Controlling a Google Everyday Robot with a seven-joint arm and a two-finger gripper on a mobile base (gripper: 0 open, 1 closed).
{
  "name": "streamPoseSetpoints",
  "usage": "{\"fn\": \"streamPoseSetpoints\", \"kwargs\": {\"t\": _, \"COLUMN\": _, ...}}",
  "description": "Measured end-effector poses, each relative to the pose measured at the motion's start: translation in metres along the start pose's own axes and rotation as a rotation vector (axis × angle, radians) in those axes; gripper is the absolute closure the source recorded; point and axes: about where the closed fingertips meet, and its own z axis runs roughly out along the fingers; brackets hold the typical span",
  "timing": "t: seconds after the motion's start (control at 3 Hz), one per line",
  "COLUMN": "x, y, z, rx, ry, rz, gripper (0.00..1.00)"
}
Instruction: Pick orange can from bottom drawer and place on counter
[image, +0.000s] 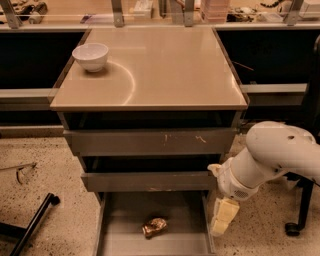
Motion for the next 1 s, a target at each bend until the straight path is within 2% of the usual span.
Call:
{"fn": "streamPoseSetpoints", "kwargs": {"t": 0.33, "x": 0.012, "y": 0.0, "z": 0.054, "rx": -0.045, "ry": -0.011, "rz": -0.014, "gripper": 0.0}}
{"fn": "streamPoseSetpoints", "kwargs": {"t": 0.67, "x": 0.022, "y": 0.004, "z": 0.134, "rx": -0.077, "ry": -0.057, "rz": -0.023, "gripper": 0.0}}
{"fn": "streamPoseSetpoints", "kwargs": {"t": 1.0, "x": 0.023, "y": 0.007, "z": 0.191, "rx": -0.113, "ry": -0.098, "rz": -0.029, "gripper": 0.0}}
